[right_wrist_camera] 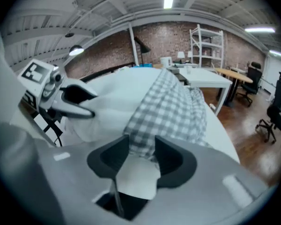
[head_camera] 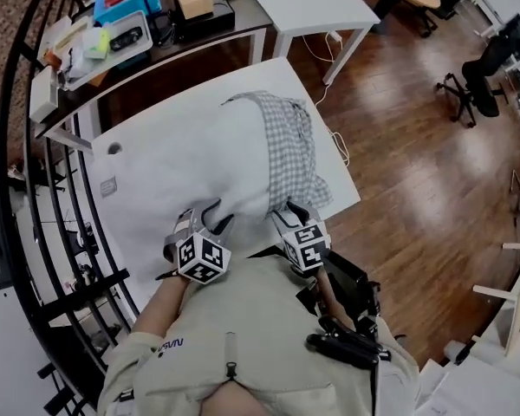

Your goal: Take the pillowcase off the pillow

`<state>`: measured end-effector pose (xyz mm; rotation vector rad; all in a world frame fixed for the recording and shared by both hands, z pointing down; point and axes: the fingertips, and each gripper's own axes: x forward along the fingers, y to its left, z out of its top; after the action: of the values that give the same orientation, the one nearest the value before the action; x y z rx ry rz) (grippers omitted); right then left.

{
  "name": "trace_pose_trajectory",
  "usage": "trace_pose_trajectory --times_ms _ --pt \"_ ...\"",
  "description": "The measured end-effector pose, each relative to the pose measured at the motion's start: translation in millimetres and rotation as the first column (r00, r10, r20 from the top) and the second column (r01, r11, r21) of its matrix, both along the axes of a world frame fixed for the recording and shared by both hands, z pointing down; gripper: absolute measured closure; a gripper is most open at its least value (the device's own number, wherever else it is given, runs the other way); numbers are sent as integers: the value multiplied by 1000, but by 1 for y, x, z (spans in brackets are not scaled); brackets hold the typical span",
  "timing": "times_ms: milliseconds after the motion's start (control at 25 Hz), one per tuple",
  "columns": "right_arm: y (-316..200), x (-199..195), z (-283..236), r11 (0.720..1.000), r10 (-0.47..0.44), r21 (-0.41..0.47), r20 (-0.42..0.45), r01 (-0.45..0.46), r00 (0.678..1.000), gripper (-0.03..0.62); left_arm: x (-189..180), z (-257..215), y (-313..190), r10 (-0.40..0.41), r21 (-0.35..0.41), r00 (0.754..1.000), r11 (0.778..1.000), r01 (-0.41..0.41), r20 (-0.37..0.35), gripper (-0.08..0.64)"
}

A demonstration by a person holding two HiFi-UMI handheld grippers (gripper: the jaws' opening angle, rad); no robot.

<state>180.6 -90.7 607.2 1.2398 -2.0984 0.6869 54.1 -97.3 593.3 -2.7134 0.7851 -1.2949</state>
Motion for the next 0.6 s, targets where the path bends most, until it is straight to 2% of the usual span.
trace_pose_trajectory --times_ms 80,120,200,280,360,480,600 --pt "0 -15 14 1000 8 3 -35 -8 999 421 -2 -8 -4 5 12 1000 1000 -4 -14 426" --pt "-3 -18 15 1000 22 19 -60 -21 998 456 -3 -16 -6 3 24 1000 1000 -2 -28 464" --pt "-9 -15 9 998 42 54 -125 -35 991 570 -4 -33 -9 -12 46 997 999 15 -74 543" --pt "-10 -2 -2 995 61 86 -187 -45 981 578 -10 -53 -16 -48 66 991 996 56 -127 546" --pt "-11 20 -10 989 116 116 -239 -91 964 586 -21 -73 -25 -85 98 982 990 102 -166 548" --pt "-17 58 -15 971 219 152 -267 -183 939 588 -25 -93 -31 -83 123 976 986 110 -203 548" --pt "-31 106 -20 938 334 209 -344 -276 877 588 -30 -107 -36 -103 133 963 981 140 -250 548"
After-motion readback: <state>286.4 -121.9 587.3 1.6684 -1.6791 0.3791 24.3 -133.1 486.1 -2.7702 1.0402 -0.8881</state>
